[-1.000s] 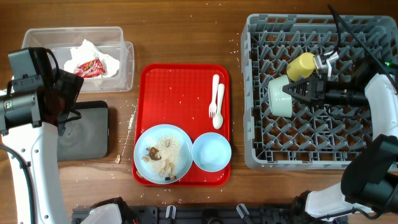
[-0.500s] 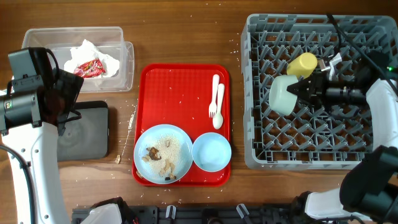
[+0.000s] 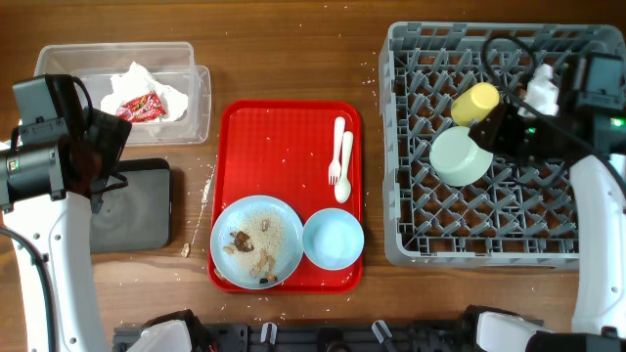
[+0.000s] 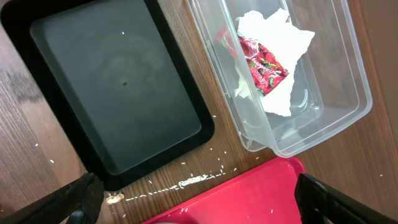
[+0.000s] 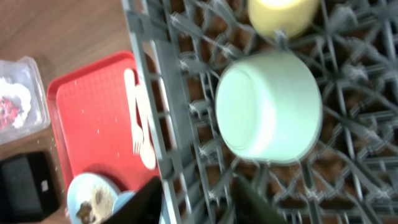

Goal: Sort waste into correct bins and load items into the dishwasher rack
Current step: 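Reach the right gripper to the light-blue bowl and grasp it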

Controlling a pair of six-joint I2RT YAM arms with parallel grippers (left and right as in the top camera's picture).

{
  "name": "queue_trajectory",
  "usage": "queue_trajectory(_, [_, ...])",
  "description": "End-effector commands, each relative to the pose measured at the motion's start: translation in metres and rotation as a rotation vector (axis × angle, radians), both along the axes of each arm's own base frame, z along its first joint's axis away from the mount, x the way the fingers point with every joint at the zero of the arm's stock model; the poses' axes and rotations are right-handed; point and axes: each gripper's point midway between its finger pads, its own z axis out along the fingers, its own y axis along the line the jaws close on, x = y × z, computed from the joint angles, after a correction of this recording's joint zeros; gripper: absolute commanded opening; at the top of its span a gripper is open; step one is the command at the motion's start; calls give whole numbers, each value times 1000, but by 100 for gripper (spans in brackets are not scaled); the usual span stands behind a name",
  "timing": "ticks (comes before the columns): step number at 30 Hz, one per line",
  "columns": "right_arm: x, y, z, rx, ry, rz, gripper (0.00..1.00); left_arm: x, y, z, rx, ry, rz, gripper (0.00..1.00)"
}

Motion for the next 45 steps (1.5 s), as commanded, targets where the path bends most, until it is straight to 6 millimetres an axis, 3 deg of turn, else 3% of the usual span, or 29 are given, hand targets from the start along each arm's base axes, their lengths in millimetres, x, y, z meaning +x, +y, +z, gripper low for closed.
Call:
queue_trajectory(1, [11, 2, -38, -51, 93, -4, 21, -2, 3, 1, 8, -2, 16, 100])
queue_trajectory(4, [19, -3, -75, -65, 195, -9, 5, -2, 3, 1, 8, -2, 16, 100])
queue_trajectory(7, [18, -21, -96, -146, 270, -72, 4, -2, 3, 1, 8, -2, 16, 100])
queue_trajectory(11, [1, -64, -98, -343, 355, -281, 4, -2, 3, 1, 8, -2, 16, 100])
queue_trajectory(14, [-10, -74, -96, -365, 396, -342, 4, -2, 3, 1, 8, -2, 16, 100])
queue_trajectory(16, [-14, -67, -86, -331, 387, -336, 4, -2, 3, 1, 8, -2, 16, 100])
queue_trajectory(18, [-10, -31, -63, -211, 290, -161, 4, -2, 3, 1, 8, -2, 16, 100])
queue_trajectory(19, [-9, 5, -40, -100, 182, -1, 5, -2, 3, 1, 8, -2, 16, 100])
queue_trajectory(20, [-12, 27, -24, -44, 119, 81, 8, -2, 3, 1, 8, -2, 16, 100])
queue_trajectory(22, [-30, 74, 7, 22, 15, 248, 30, -2, 3, 1, 8, -2, 16, 100])
queue_trajectory(23, [-39, 92, 12, 23, -2, 309, 54, -2, 3, 1, 8, -2, 16, 100])
queue_trajectory(24, [-50, 113, 14, 33, 5, 364, 68, -2, 3, 1, 8, -2, 16, 100])
queue_trajectory(26, [-70, 152, 8, 50, 46, 461, 77, -2, 3, 1, 8, -2, 16, 100])
queue_trajectory(28, [-98, 200, -16, 11, 72, 644, 100, -2, 3, 1, 8, -2, 16, 100])
queue_trajectory(31, [-120, 242, -64, -143, 146, 677, 99, -2, 3, 1, 8, -2, 16, 100])
queue_trajectory(34, [-145, 278, -108, -205, 225, 803, 82, -2, 3, 1, 8, -2, 16, 100])
queue_trajectory(38, [-167, 283, -168, -311, 394, 819, 68, -2, 3, 1, 8, -2, 16, 100])
queue_trajectory(42, [-169, 283, -176, -328, 412, 828, 46, -2, 3, 1, 8, -2, 16, 100])
queue_trajectory(45, [-165, 280, -181, -379, 372, 828, 40, -2, 3, 1, 8, -2, 16, 100])
